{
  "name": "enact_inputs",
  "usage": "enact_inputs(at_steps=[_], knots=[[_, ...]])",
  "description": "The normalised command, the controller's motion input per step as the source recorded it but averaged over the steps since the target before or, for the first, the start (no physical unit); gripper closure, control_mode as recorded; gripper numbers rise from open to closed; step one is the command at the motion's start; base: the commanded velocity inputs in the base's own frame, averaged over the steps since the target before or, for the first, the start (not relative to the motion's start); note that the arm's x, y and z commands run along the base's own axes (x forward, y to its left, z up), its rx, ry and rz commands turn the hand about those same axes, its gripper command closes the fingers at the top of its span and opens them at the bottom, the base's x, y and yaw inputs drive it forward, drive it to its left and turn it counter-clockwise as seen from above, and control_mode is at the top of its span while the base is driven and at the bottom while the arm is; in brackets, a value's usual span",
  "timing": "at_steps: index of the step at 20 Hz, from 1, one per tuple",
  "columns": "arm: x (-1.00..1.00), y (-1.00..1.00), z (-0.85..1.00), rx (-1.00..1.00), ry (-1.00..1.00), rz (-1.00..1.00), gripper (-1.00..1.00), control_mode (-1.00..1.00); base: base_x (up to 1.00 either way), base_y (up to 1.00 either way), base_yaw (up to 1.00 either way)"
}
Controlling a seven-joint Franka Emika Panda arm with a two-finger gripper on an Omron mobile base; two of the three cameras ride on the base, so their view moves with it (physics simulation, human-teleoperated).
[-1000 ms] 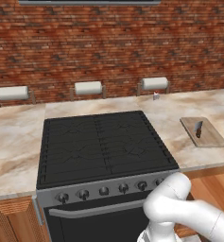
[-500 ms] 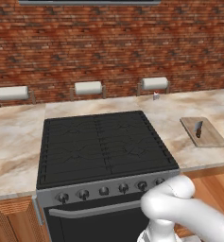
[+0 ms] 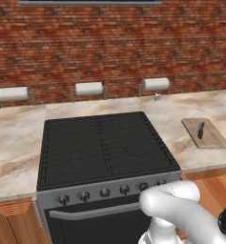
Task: Open the drawer on the right and place the cutting tools on the cutting board.
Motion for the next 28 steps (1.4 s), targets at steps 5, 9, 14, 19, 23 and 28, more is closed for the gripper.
enact_inputs(at_steps=[5, 9, 14, 19, 23, 28], knots=[[0.98, 0.26, 0.45, 0.0, 0.03, -0.07, 1.0, -1.0, 0.0, 0.0, 0.0], [1.0, 0.2, 0.3, 0.0, 0.06, -0.08, 1.0, -1.0, 0.0, 0.0, 0.0], [1.0, 0.09, 0.12, 0.0, 0.06, -0.1, 1.0, -1.0, 0.0, 0.0, 0.0], [1.0, 0.0, 0.0, 0.0, 0.03, -0.14, 1.0, -1.0, 0.0, 0.0, 0.0], [1.0, 0.0, 0.0, 0.0, 0.0, -0.15, 1.0, -1.0, 0.0, 0.0, 0.0], [1.0, 0.0, 0.0, 0.0, 0.0, -0.15, 1.0, -1.0, 0.0, 0.0, 0.0]])
